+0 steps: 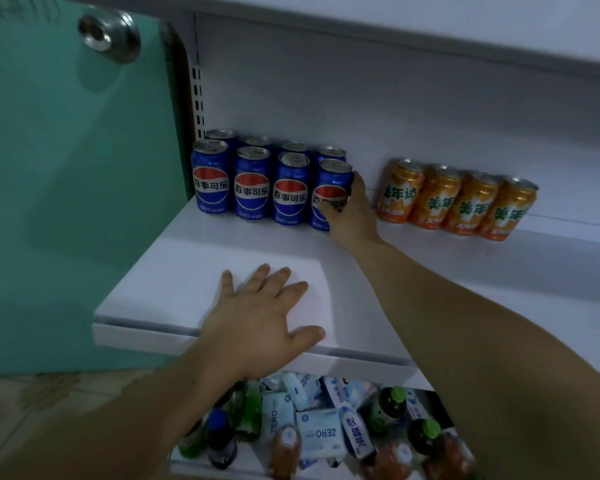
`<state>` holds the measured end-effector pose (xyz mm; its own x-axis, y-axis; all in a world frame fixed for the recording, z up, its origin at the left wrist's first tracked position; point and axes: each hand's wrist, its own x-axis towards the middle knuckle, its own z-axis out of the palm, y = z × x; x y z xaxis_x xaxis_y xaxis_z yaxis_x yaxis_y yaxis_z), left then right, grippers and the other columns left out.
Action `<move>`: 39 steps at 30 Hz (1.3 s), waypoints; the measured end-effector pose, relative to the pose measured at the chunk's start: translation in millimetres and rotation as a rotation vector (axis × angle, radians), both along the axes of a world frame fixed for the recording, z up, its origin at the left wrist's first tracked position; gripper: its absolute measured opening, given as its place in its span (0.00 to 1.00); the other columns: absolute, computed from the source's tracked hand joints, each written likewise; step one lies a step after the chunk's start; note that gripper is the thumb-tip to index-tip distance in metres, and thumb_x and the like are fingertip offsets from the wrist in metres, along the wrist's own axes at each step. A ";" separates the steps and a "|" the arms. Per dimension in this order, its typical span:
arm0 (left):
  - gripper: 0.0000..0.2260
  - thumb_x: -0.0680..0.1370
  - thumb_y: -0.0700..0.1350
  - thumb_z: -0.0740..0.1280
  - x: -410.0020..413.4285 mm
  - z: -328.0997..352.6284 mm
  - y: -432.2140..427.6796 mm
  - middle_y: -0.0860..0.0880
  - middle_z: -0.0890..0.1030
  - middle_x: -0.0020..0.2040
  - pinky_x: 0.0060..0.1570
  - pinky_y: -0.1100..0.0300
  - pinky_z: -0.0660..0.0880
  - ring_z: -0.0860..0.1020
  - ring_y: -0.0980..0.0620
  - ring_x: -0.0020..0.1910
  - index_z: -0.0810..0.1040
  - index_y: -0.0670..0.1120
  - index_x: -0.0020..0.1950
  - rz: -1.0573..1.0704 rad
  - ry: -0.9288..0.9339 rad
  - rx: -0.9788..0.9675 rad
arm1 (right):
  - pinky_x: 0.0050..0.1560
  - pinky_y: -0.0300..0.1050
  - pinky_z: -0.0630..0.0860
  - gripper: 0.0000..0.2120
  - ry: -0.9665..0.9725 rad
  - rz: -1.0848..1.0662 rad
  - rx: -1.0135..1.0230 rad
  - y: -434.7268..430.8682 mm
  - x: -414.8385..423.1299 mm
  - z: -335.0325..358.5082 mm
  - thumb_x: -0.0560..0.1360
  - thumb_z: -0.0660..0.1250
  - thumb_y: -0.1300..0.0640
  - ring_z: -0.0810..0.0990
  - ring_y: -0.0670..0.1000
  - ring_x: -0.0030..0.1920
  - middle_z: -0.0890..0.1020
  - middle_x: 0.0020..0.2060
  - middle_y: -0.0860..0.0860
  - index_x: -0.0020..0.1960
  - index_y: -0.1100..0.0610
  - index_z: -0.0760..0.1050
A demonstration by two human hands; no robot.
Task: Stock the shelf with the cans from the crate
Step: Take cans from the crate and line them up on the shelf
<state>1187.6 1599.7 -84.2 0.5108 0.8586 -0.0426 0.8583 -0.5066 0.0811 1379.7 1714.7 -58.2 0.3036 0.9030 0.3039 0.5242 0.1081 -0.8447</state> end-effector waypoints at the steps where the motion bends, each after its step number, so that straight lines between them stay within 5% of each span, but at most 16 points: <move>1: 0.42 0.64 0.73 0.35 -0.4 -0.3 -0.1 0.56 0.43 0.79 0.73 0.37 0.41 0.41 0.53 0.78 0.44 0.59 0.77 0.000 -0.002 -0.004 | 0.67 0.48 0.67 0.36 -0.003 -0.002 -0.012 -0.4 -0.4 0.4 0.76 0.69 0.57 0.68 0.53 0.71 0.68 0.72 0.51 0.78 0.53 0.53; 7: 0.36 0.73 0.73 0.43 -1.3 7.7 -1.8 0.56 0.44 0.79 0.73 0.38 0.41 0.43 0.53 0.78 0.46 0.59 0.78 0.012 0.025 -0.045 | 0.71 0.47 0.61 0.39 -0.202 -0.049 -0.307 -43.5 18.1 14.8 0.78 0.65 0.44 0.59 0.55 0.76 0.56 0.78 0.53 0.79 0.54 0.47; 11: 0.33 0.76 0.70 0.48 -1.6 14.6 0.5 0.55 0.45 0.79 0.73 0.39 0.42 0.44 0.52 0.78 0.47 0.59 0.78 0.032 0.047 -0.093 | 0.65 0.46 0.67 0.33 -0.394 -0.090 -0.354 -121.4 62.9 35.3 0.78 0.64 0.44 0.68 0.57 0.70 0.66 0.73 0.56 0.76 0.56 0.58; 15: 0.34 0.76 0.66 0.58 35.2 37.0 -11.3 0.51 0.55 0.79 0.73 0.44 0.54 0.55 0.48 0.76 0.56 0.54 0.78 -0.031 0.039 -0.164 | 0.66 0.48 0.66 0.34 -0.453 -0.232 -0.531 -223.2 120.5 43.6 0.78 0.63 0.41 0.68 0.58 0.70 0.65 0.74 0.56 0.77 0.55 0.57; 21: 0.26 0.76 0.61 0.64 183.7 42.6 -137.3 0.48 0.70 0.69 0.64 0.48 0.70 0.71 0.47 0.65 0.70 0.49 0.69 -0.562 -0.101 -0.244 | 0.51 0.48 0.74 0.36 -0.335 -0.454 -0.695 -389.3 184.8 26.4 0.77 0.63 0.40 0.78 0.54 0.54 0.68 0.72 0.56 0.78 0.54 0.55; 24: 0.27 0.76 0.61 0.64 242.4 10.3 -211.9 0.49 0.67 0.72 0.64 0.50 0.70 0.70 0.48 0.67 0.68 0.51 0.72 -0.744 -0.034 -0.318 | 0.57 0.48 0.74 0.35 -0.268 -0.613 -0.755 -474.0 206.3 3.4 0.77 0.64 0.40 0.74 0.56 0.63 0.68 0.72 0.55 0.77 0.54 0.57; 31: 0.28 0.77 0.58 0.65 324.4 -86.0 -325.0 0.46 0.68 0.72 0.64 0.55 0.70 0.70 0.47 0.67 0.66 0.47 0.73 -0.925 0.259 -0.489 | 0.64 0.47 0.66 0.32 -0.014 -0.876 -0.919 -650.3 240.2 -68.8 0.79 0.62 0.43 0.66 0.56 0.71 0.62 0.75 0.54 0.77 0.56 0.58; 35: 0.29 0.75 0.59 0.66 371.9 -132.2 -363.0 0.47 0.69 0.72 0.63 0.58 0.69 0.71 0.48 0.67 0.66 0.50 0.73 -0.951 0.350 -0.539 | 0.51 0.44 0.72 0.31 0.133 -0.979 -1.002 -716.8 260.3 -122.8 0.78 0.64 0.43 0.75 0.55 0.62 0.73 0.68 0.55 0.75 0.55 0.61; 39: 0.31 0.74 0.58 0.68 423.8 -183.4 -388.8 0.47 0.71 0.71 0.63 0.56 0.71 0.73 0.48 0.65 0.66 0.50 0.74 -0.937 0.379 -0.617 | 0.63 0.47 0.70 0.34 0.254 -0.999 -1.051 -755.5 287.5 -179.2 0.78 0.64 0.42 0.71 0.57 0.68 0.69 0.72 0.55 0.77 0.57 0.58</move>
<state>1611.4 1210.9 -267.6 0.7952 -0.0628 -0.6031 0.1952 -0.9152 0.3527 1667.2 959.3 -237.4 0.8639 0.0586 -0.5003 -0.1601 -0.9098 -0.3830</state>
